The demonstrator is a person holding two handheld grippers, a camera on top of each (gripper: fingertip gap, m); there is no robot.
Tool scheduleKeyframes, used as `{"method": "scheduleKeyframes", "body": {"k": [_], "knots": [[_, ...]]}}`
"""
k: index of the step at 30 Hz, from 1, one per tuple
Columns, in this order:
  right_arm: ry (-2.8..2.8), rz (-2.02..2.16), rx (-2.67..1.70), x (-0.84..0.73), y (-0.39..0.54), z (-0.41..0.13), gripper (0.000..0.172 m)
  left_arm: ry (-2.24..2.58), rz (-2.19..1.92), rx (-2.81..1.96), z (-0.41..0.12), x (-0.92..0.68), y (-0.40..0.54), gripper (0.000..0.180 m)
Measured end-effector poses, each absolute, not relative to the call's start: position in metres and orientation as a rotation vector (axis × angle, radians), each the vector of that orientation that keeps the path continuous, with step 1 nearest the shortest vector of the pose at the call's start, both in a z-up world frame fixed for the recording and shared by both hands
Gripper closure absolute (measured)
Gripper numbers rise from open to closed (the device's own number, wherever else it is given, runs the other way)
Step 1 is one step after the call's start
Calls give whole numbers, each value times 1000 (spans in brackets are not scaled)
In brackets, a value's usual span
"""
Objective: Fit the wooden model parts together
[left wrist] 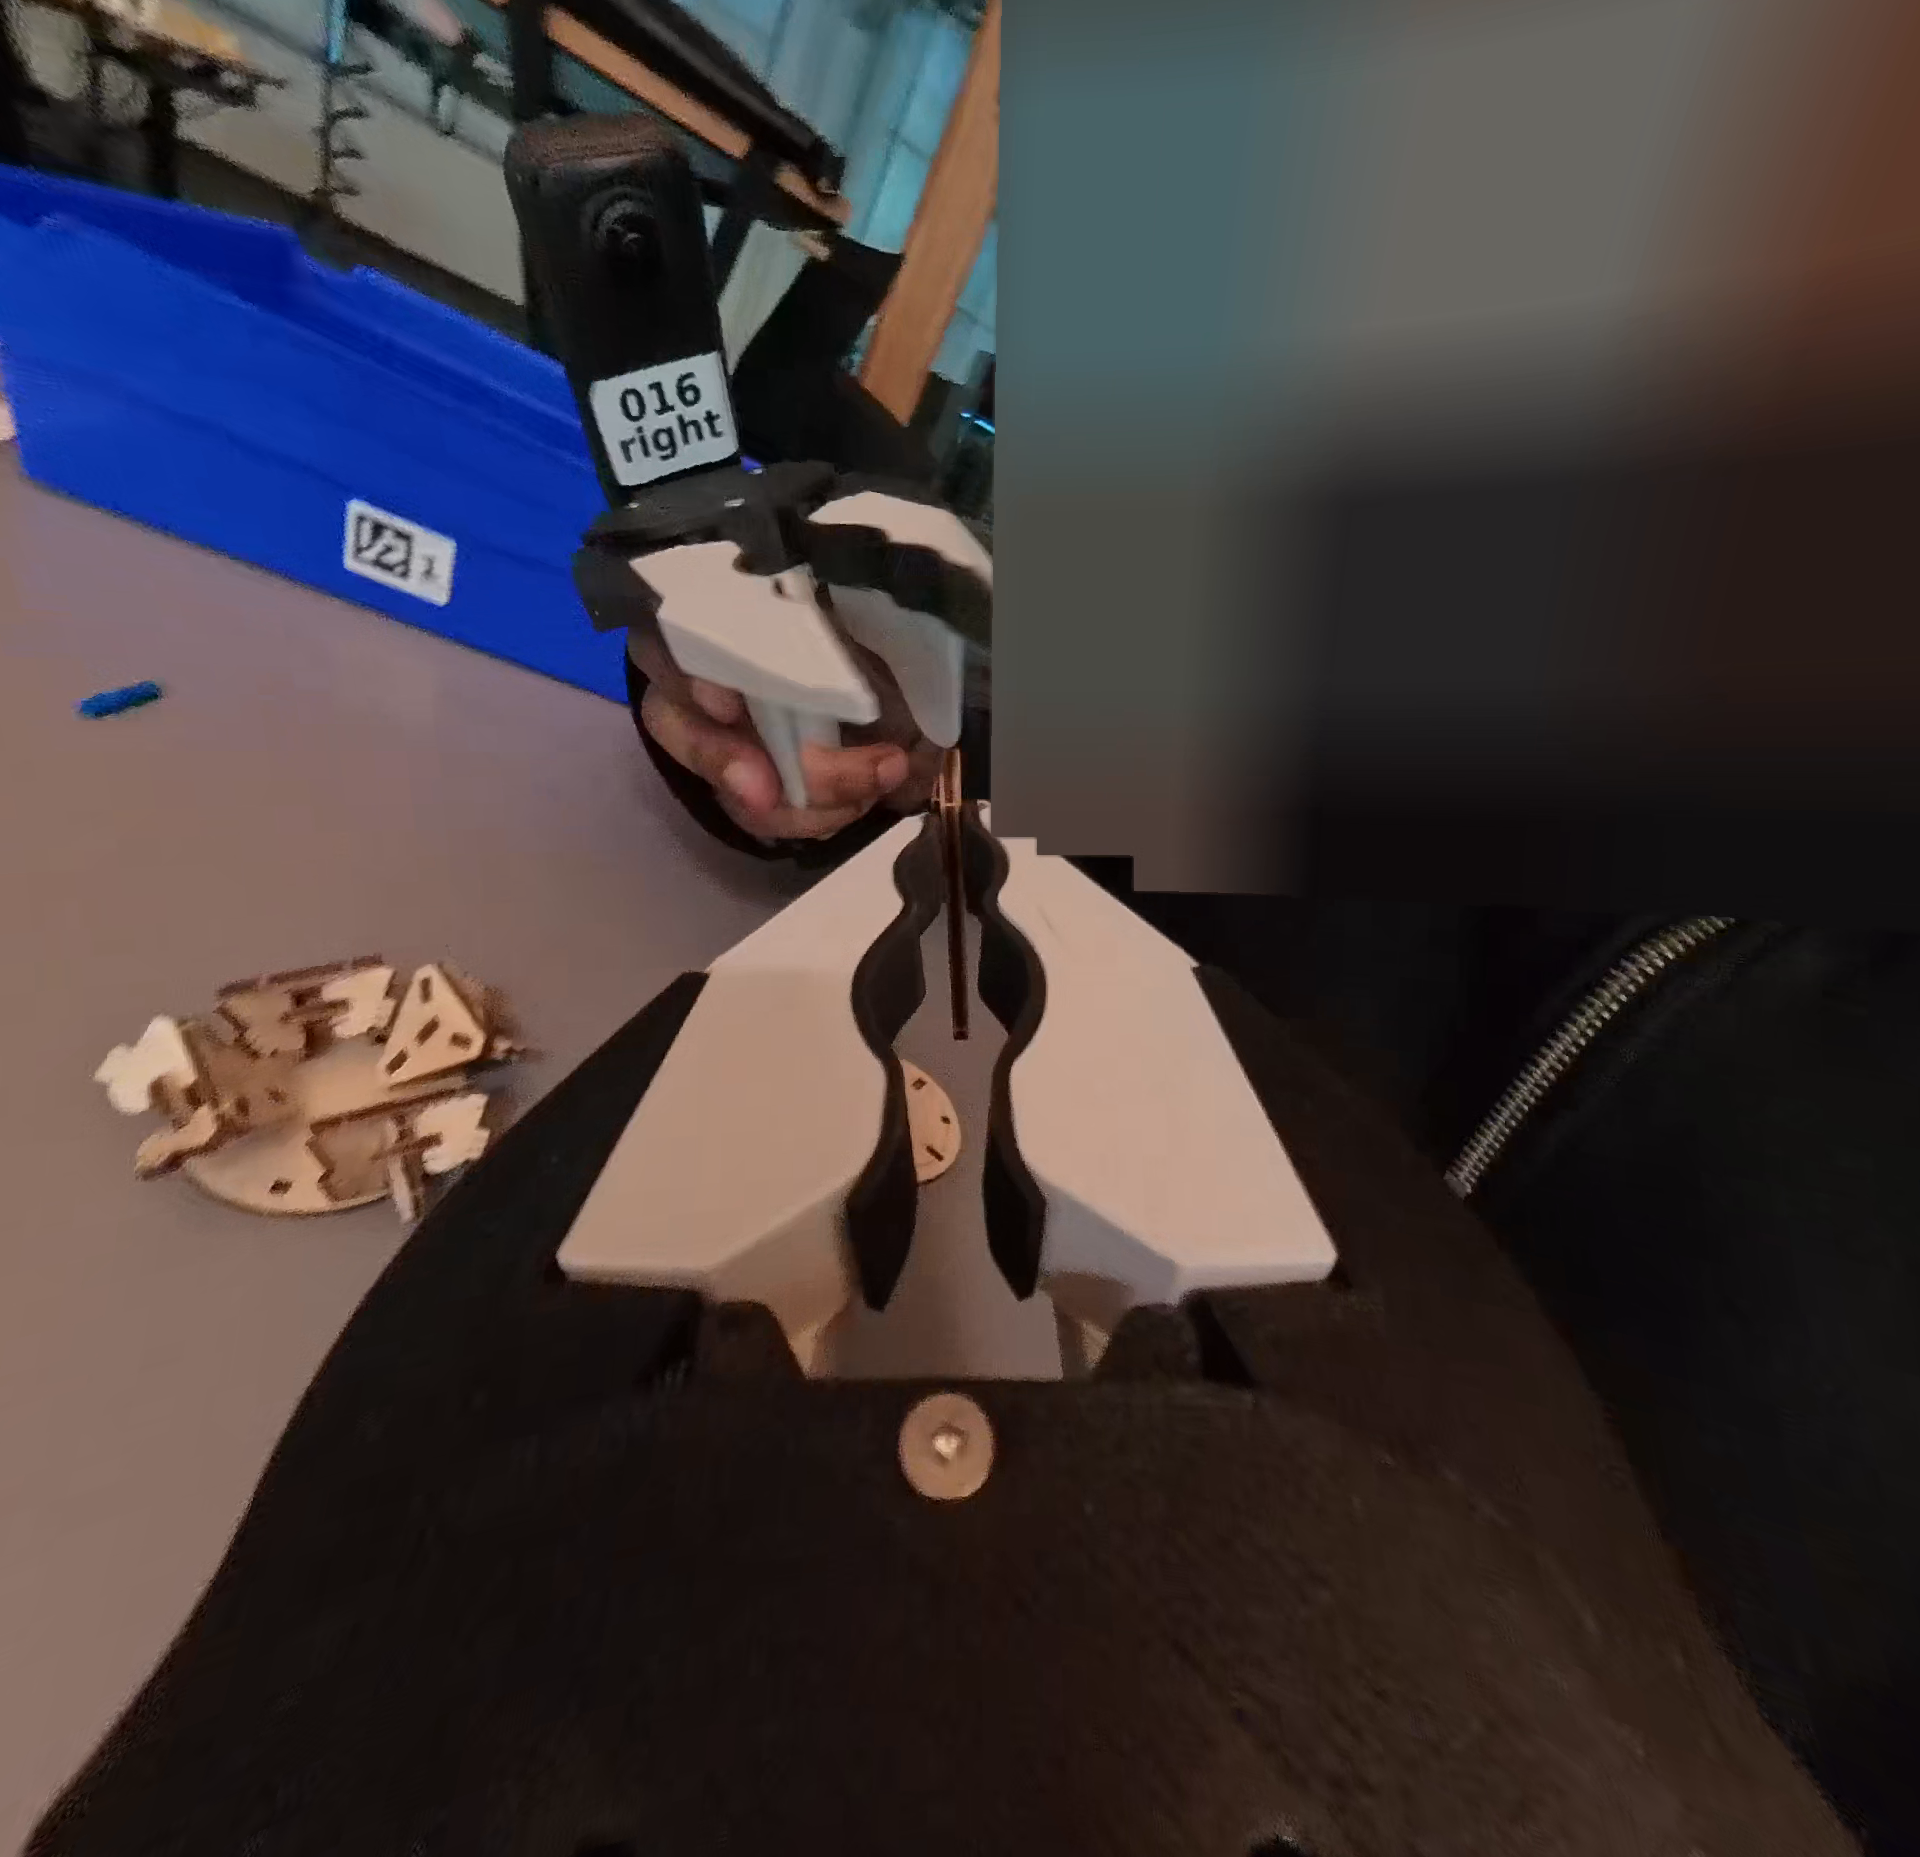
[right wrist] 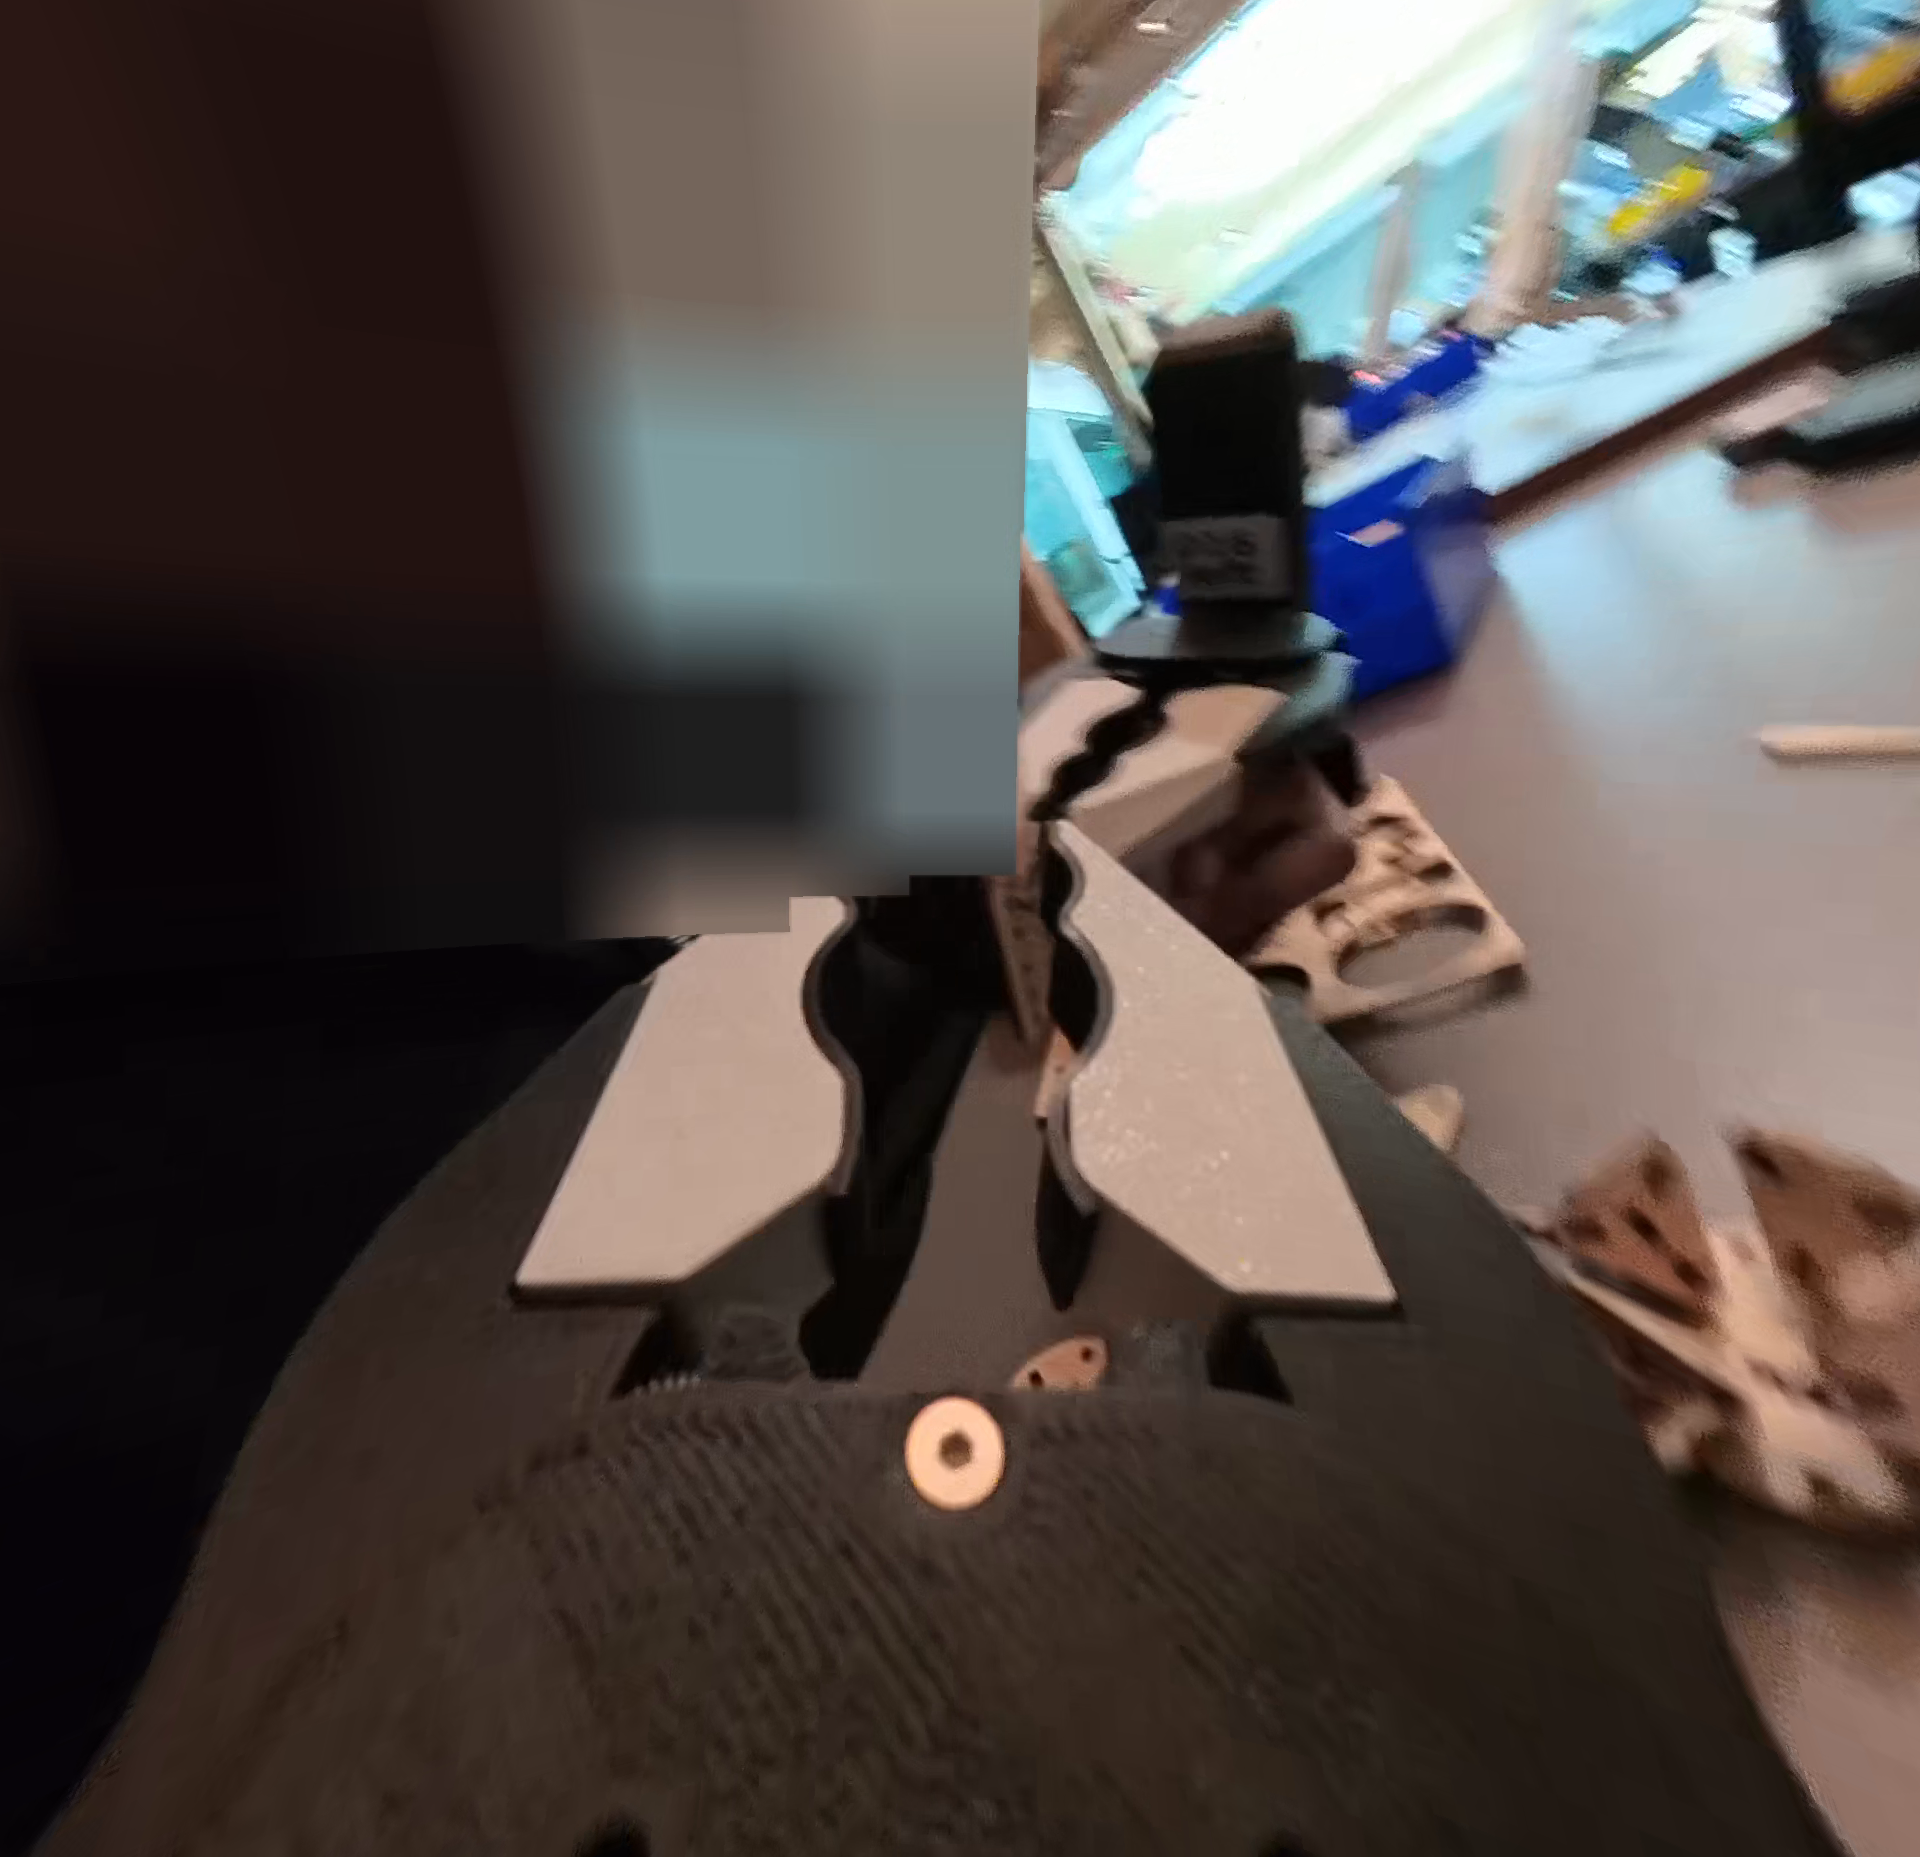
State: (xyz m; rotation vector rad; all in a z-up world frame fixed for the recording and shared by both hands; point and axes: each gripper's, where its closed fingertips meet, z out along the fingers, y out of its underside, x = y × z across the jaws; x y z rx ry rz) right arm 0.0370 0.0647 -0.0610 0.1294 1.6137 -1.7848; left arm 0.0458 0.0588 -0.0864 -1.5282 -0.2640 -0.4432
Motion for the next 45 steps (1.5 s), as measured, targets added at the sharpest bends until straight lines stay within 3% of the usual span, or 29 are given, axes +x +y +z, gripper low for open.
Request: {"method": "scheduleKeyframes", "body": {"k": [6, 14, 22, 34, 45], "knots": [[1855, -1884, -212, 73, 59, -66, 140, -92, -512, -1479, -76, 73, 58, 180], [1797, -1882, -335, 92, 62, -60, 141, -23, -533, -1460, -73, 84, 58, 179], [1858, -1860, -352, 93, 60, -67, 152, -20, -516, -1437, -70, 83, 56, 179], [1878, -1887, -334, 91, 55, -69, 146, -32, -470, -1495, -78, 83, 62, 180], [1917, -1866, -335, 88, 58, -72, 155, -26, -434, -1505, -78, 82, 63, 180]]}}
